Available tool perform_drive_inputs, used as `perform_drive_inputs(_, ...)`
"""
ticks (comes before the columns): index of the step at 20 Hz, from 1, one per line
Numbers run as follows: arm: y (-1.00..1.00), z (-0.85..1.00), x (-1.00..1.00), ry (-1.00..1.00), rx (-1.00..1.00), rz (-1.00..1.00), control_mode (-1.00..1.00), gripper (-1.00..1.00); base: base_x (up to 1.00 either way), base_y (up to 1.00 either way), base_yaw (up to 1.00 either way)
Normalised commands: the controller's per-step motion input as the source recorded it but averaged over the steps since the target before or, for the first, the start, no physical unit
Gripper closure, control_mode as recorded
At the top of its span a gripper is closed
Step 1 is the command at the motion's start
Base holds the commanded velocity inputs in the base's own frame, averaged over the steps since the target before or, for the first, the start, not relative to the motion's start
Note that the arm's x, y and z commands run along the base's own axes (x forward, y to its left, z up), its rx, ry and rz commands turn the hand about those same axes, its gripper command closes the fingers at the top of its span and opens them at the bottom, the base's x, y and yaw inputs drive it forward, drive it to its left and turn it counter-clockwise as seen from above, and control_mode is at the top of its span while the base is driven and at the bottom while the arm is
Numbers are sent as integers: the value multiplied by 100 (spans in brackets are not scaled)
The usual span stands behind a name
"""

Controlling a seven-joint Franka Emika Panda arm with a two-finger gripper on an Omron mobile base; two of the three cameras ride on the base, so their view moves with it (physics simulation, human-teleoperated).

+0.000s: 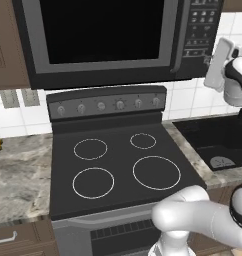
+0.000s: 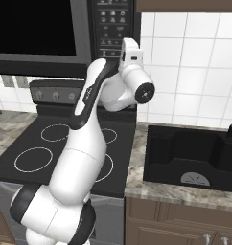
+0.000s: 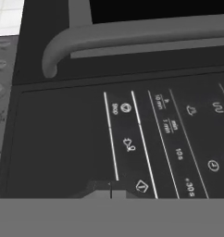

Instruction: Pick the garlic from the counter and place it in the microwave. Then turn on the microwave.

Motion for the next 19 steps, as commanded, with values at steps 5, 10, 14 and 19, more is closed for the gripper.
perform_drive_inputs(5, 7, 11, 36, -1, 0, 0, -100, 100, 0, 0, 0)
perform_drive_inputs(10, 0, 16, 44, -1, 0, -1, -100, 100, 0, 0, 0)
perform_drive_inputs(14, 0, 12, 51, 0, 0, 0, -100, 100, 0, 0, 0)
perform_drive_inputs(19, 3, 15, 35, 0, 0, 0, -100, 100, 0, 0, 0)
